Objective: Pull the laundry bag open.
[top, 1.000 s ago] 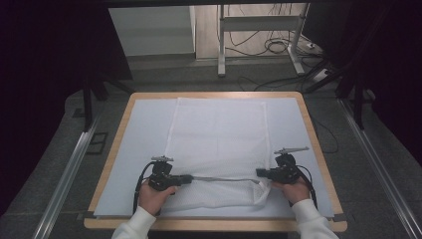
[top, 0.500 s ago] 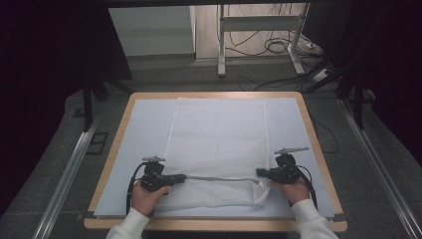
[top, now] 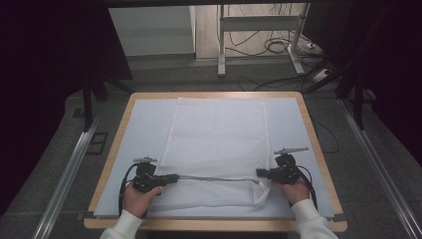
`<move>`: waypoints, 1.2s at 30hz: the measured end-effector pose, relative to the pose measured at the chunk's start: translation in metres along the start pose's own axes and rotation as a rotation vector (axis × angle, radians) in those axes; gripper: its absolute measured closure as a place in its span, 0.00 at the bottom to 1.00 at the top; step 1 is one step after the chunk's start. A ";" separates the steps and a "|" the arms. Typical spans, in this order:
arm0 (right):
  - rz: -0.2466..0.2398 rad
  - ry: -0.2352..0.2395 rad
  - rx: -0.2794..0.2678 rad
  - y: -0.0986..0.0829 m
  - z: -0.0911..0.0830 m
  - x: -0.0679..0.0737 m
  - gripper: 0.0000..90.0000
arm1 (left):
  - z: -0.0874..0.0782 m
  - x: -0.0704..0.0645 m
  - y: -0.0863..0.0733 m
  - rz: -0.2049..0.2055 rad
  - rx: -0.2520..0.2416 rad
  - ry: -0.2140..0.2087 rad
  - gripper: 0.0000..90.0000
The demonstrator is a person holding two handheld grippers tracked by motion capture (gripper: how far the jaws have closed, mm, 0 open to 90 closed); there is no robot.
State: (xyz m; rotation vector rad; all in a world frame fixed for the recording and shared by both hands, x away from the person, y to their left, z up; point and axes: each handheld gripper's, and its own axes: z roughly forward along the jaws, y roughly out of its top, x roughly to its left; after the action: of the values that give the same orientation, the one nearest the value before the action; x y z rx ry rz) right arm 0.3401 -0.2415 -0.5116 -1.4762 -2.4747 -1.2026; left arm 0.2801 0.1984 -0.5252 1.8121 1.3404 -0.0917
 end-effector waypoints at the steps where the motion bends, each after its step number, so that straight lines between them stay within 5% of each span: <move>1: -0.001 0.000 0.000 0.000 0.000 0.000 0.98 | -0.001 0.001 0.000 -0.004 -0.002 -0.002 0.96; 14: 0.003 -0.002 0.003 0.000 0.000 -0.001 0.99 | -0.011 0.007 -0.003 0.002 -0.007 0.033 0.96; 27: 0.001 -0.005 0.004 0.000 0.000 -0.002 0.99 | -0.025 0.022 -0.010 -0.044 -0.027 0.036 0.96; 36: 0.003 -0.002 0.005 0.000 0.001 -0.002 0.99 | -0.035 0.029 -0.018 -0.040 -0.025 0.084 0.96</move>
State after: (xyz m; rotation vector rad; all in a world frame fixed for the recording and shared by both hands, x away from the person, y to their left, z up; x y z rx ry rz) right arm 0.3414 -0.2420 -0.5134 -1.4802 -2.4732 -1.1942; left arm 0.2634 0.2448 -0.5286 1.7852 1.4310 -0.0206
